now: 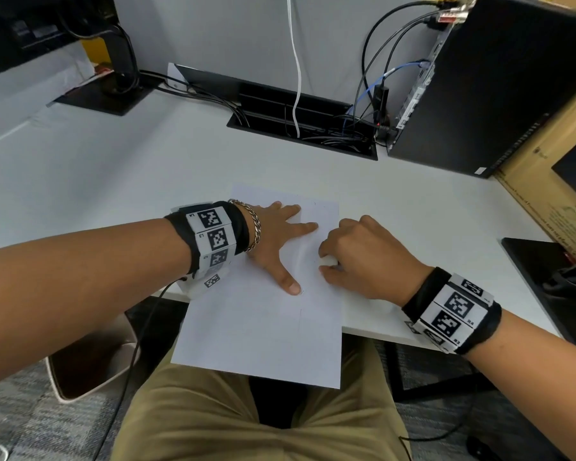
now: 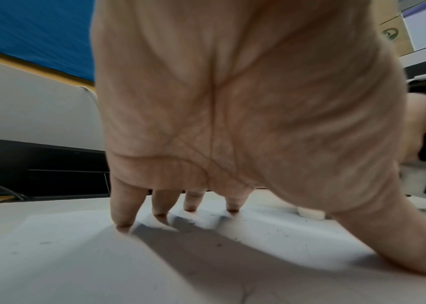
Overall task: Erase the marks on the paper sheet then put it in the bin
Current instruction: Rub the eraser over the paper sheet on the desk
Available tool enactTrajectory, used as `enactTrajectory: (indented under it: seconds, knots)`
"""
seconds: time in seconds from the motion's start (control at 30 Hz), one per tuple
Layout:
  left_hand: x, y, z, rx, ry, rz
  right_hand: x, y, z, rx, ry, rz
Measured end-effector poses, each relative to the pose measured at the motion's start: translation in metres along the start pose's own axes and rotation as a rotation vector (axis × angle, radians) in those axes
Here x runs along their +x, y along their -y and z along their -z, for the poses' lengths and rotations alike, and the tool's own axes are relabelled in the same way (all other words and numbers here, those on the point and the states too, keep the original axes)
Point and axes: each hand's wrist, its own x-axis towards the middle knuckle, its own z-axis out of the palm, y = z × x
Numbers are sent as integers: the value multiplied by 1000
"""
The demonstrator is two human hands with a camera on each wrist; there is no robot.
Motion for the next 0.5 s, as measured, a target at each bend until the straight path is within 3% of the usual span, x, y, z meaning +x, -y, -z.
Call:
enactTrajectory:
  seconds: [0.5]
  knots:
    - [2,1,-2,-4,-11,-2,-3,-6,-5,-38,-49,-140]
